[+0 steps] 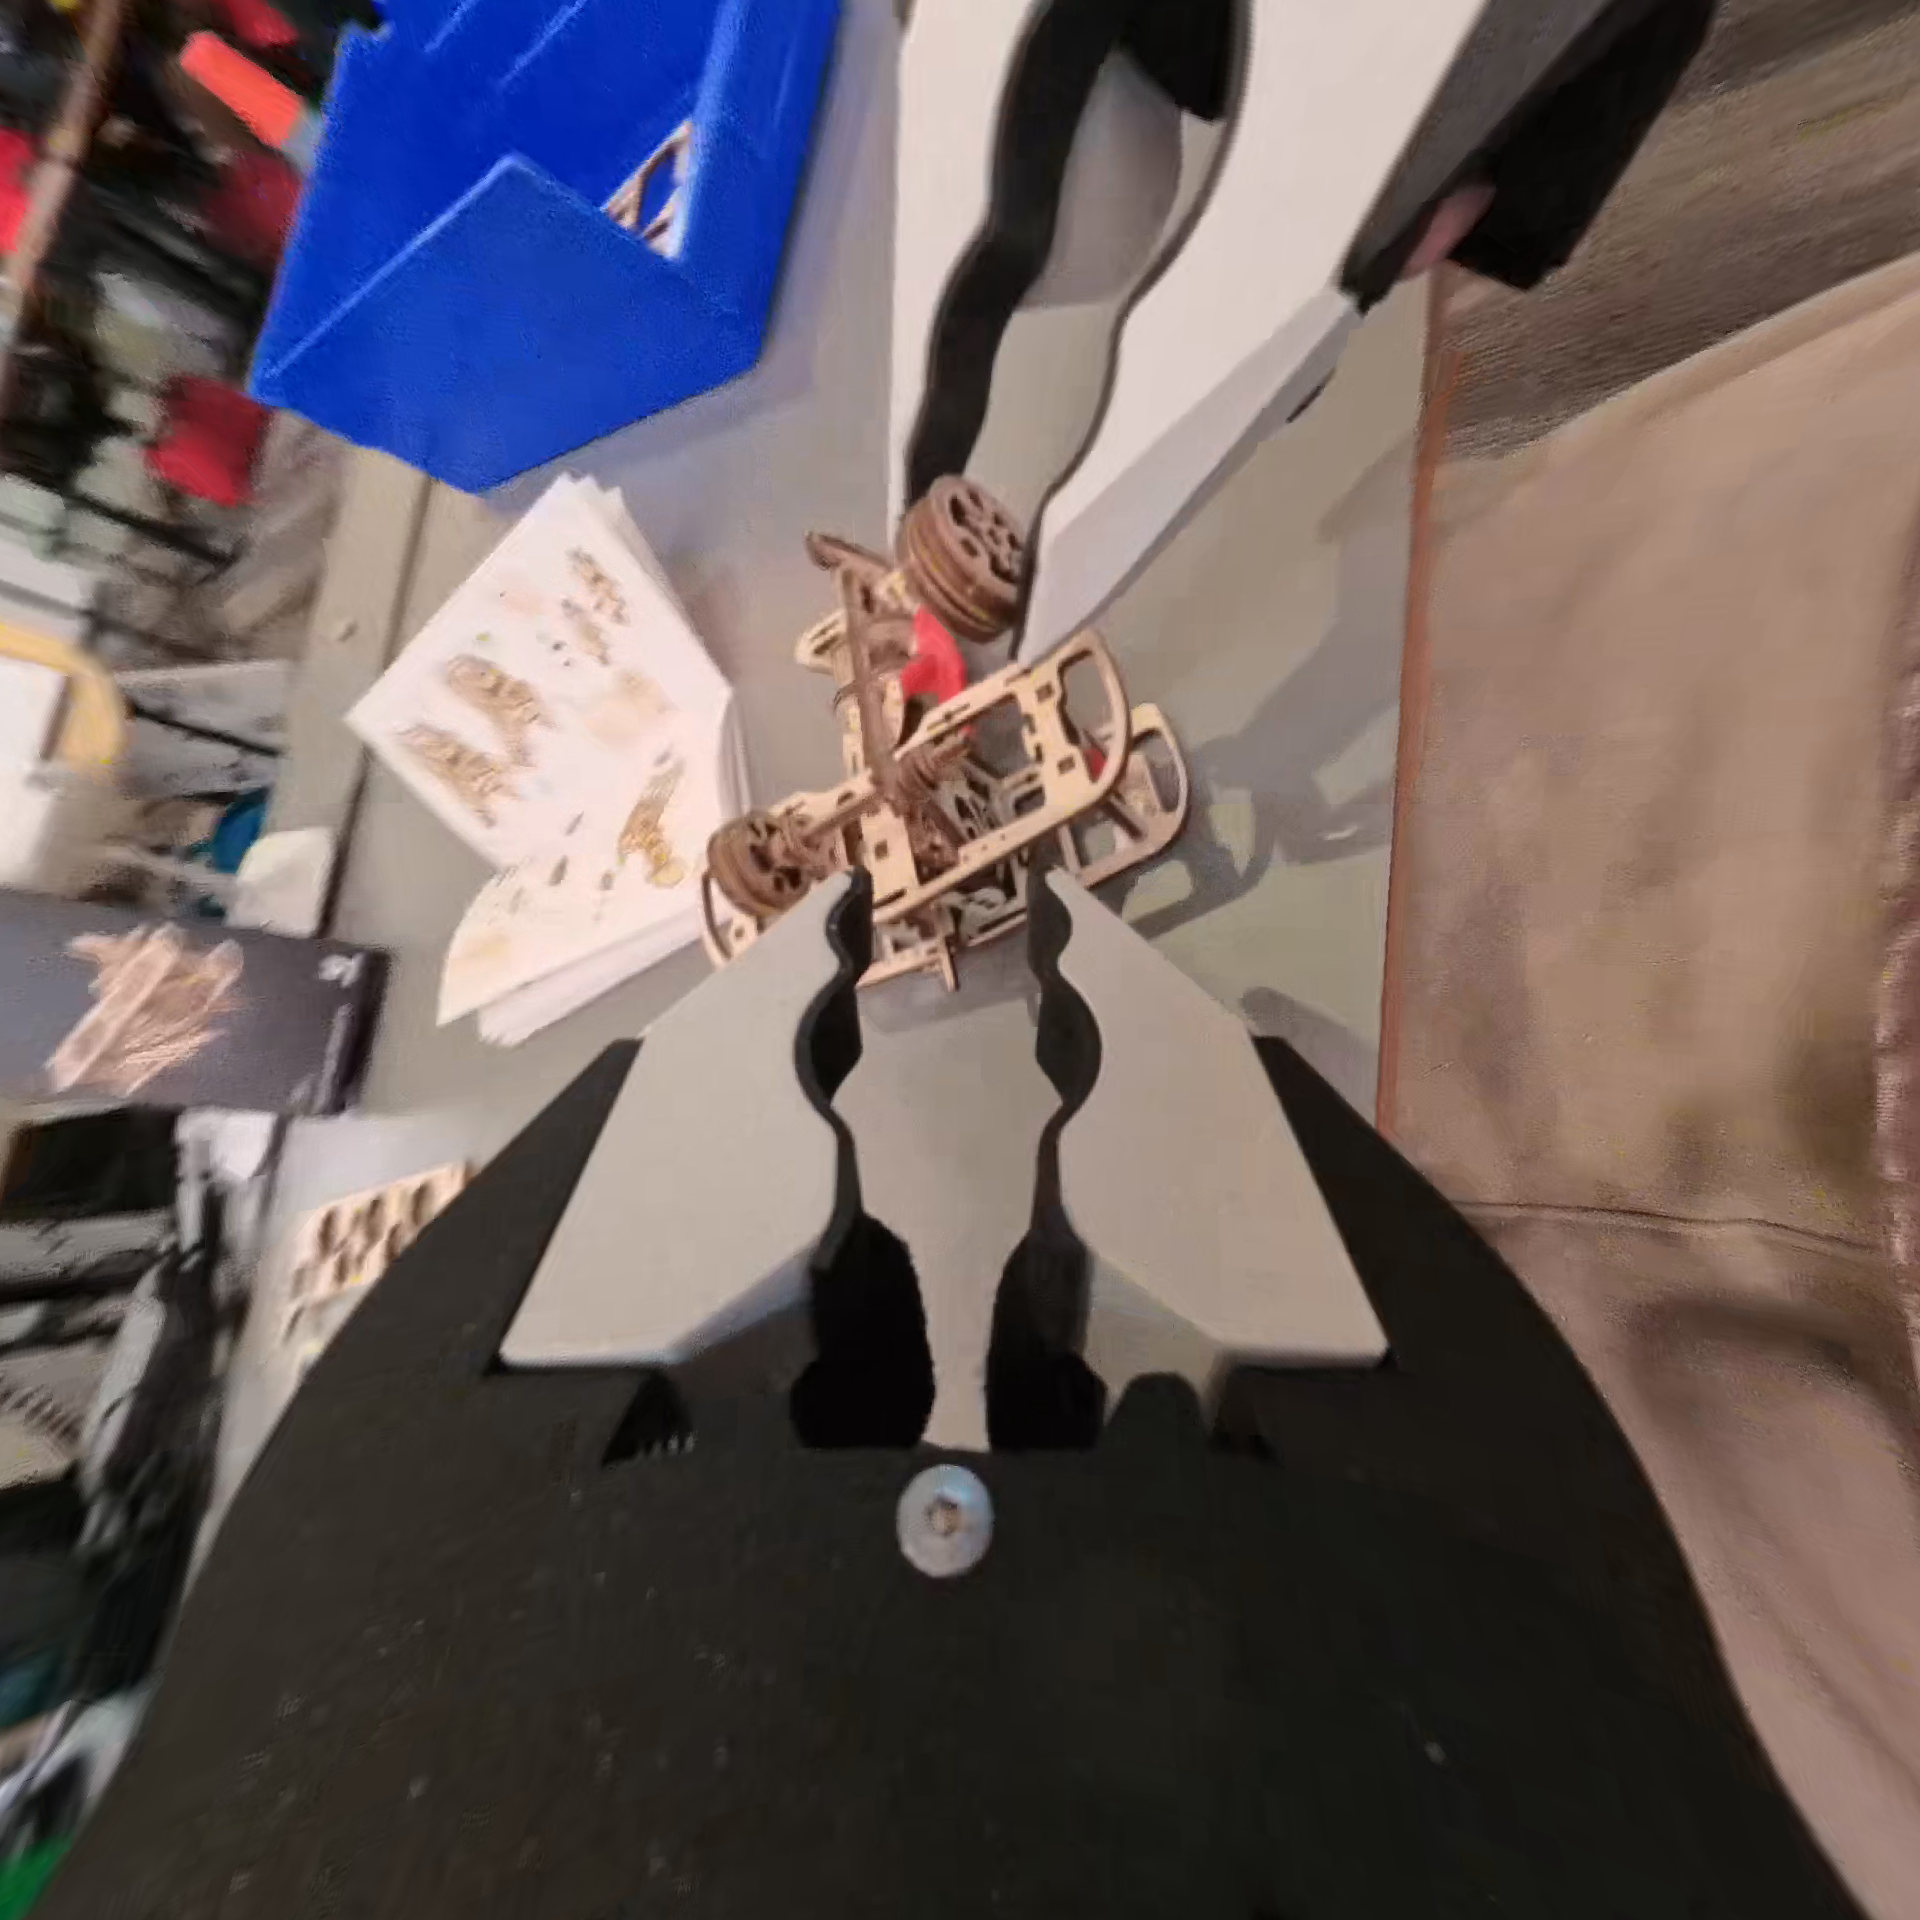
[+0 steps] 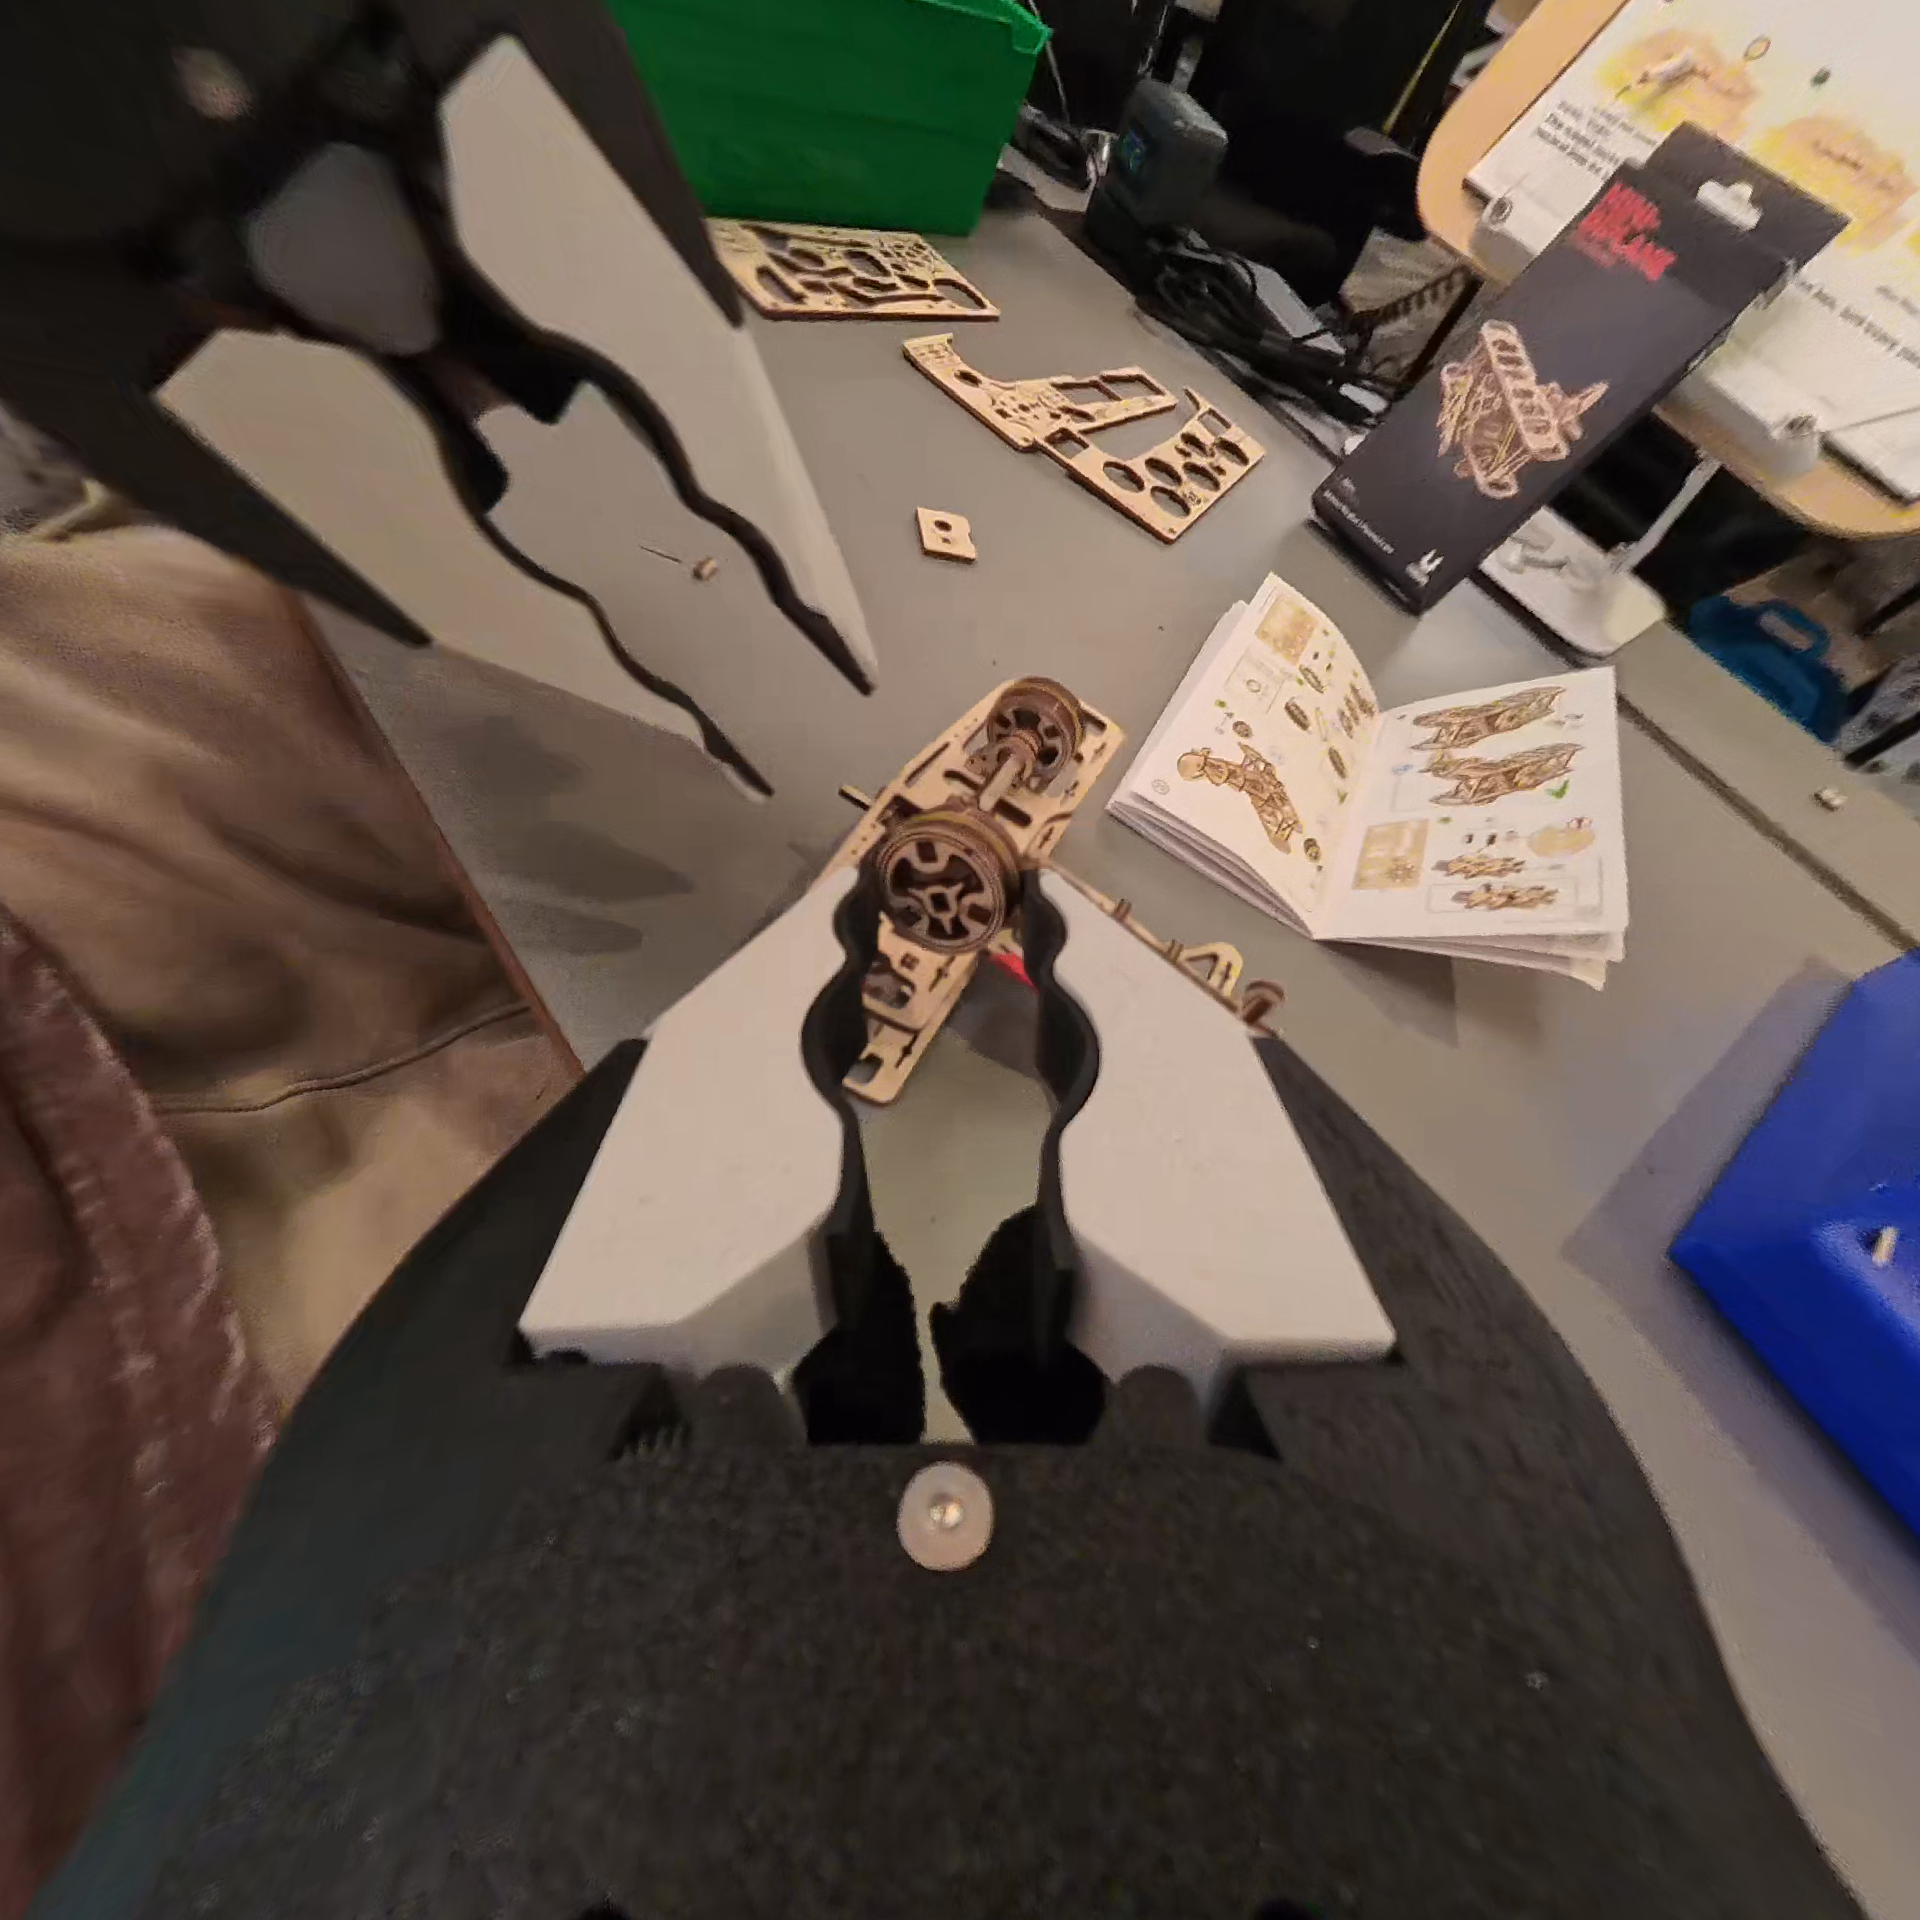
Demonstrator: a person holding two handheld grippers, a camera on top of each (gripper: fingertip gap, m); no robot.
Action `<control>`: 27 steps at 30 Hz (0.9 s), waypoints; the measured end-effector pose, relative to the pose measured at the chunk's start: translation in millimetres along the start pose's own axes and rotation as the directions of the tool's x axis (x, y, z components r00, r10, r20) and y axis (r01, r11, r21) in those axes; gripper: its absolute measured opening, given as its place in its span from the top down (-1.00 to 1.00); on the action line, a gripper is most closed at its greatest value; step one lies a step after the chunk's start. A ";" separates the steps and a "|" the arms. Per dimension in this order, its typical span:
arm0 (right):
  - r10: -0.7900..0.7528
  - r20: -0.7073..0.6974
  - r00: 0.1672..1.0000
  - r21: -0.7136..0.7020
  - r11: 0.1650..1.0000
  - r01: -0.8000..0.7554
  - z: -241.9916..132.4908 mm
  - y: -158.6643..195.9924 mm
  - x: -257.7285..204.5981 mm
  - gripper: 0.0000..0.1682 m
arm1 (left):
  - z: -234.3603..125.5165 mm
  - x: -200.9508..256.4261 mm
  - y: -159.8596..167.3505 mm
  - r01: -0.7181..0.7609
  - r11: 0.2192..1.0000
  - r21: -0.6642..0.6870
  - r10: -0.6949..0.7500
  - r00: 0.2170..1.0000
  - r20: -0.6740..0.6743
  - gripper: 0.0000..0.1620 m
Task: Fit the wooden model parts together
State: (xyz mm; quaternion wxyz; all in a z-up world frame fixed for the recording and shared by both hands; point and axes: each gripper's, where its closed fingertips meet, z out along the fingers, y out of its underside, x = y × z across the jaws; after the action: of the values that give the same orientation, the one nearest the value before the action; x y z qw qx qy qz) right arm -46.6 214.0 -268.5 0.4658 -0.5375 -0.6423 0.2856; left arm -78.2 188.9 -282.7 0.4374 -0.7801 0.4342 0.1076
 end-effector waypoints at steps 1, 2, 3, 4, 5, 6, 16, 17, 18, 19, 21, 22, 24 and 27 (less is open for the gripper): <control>0.028 0.019 0.999 0.000 1.000 -0.028 -2.4 1.4 -0.3 0.69 | 3.3 -1.3 -3.9 -0.020 0.999 0.028 0.022 0.999 -0.045 0.68; 0.059 0.048 0.997 0.003 0.998 -0.059 -4.8 2.1 -2.3 0.69 | 7.5 -1.9 -7.0 -0.065 0.997 0.044 0.068 0.994 -0.083 0.68; 0.091 0.064 0.994 -0.001 0.996 -0.091 -7.3 3.5 -2.4 0.69 | 12.6 -1.7 -8.1 -0.108 0.993 0.039 0.112 0.986 -0.124 0.68; 0.120 0.069 0.990 -0.006 0.993 -0.120 -9.8 4.6 -1.0 0.69 | 17.0 2.1 -7.8 -0.149 0.989 0.022 0.150 0.970 -0.191 0.69; 0.150 0.082 0.985 -0.001 0.989 -0.151 -12.6 4.1 -1.0 0.69 | 20.6 3.6 -6.8 -0.190 0.982 0.002 0.185 0.952 -0.245 0.70; 0.182 0.108 0.977 0.010 0.983 -0.184 -15.5 2.2 -3.1 0.69 | 23.8 0.9 -6.1 -0.233 0.972 -0.011 0.221 0.935 -0.276 0.71; 0.343 0.136 0.930 0.066 0.933 -0.354 -27.0 0.9 -1.7 0.68 | 32.9 -22.8 6.0 -0.538 0.842 -0.042 0.420 0.702 -0.575 0.74; 0.346 0.136 0.928 0.066 0.932 -0.357 -27.4 1.8 -1.7 0.68 | 33.5 -21.1 4.5 -0.559 0.829 -0.022 0.440 0.676 -0.592 0.76; 0.351 0.134 0.927 0.063 0.930 -0.361 -27.8 3.4 -1.5 0.68 | 34.3 -20.4 3.7 -0.578 0.816 -0.008 0.456 0.652 -0.606 0.78; 0.354 0.131 0.926 0.061 0.929 -0.364 -28.5 5.0 -0.8 0.68 | 35.1 -21.5 5.5 -0.601 0.800 -0.006 0.468 0.629 -0.621 0.79; 0.364 0.128 0.923 0.066 0.925 -0.374 -30.8 6.9 2.1 0.68 | 37.6 -24.5 11.8 -0.644 0.765 -0.016 0.484 0.591 -0.646 0.80; 0.373 0.130 0.919 0.072 0.920 -0.384 -32.2 7.0 4.0 0.68 | 38.2 -24.1 13.5 -0.658 0.753 -0.006 0.493 0.570 -0.657 0.80; 0.395 0.143 0.907 0.086 0.908 -0.409 -34.9 6.7 7.9 0.69 | 41.8 -23.5 12.7 -0.675 0.738 0.023 0.520 0.546 -0.657 0.81; 0.448 0.172 0.877 0.091 0.879 -0.467 -36.1 9.0 12.6 0.68 | 42.3 -18.1 11.0 -0.669 0.742 0.052 0.517 0.521 -0.679 0.88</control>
State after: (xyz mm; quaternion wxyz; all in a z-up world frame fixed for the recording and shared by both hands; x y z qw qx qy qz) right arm -9.9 223.6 -258.0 0.3707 -0.6206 -0.5091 0.4672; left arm -88.6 229.7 -304.5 0.1055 -0.6112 0.7842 0.0175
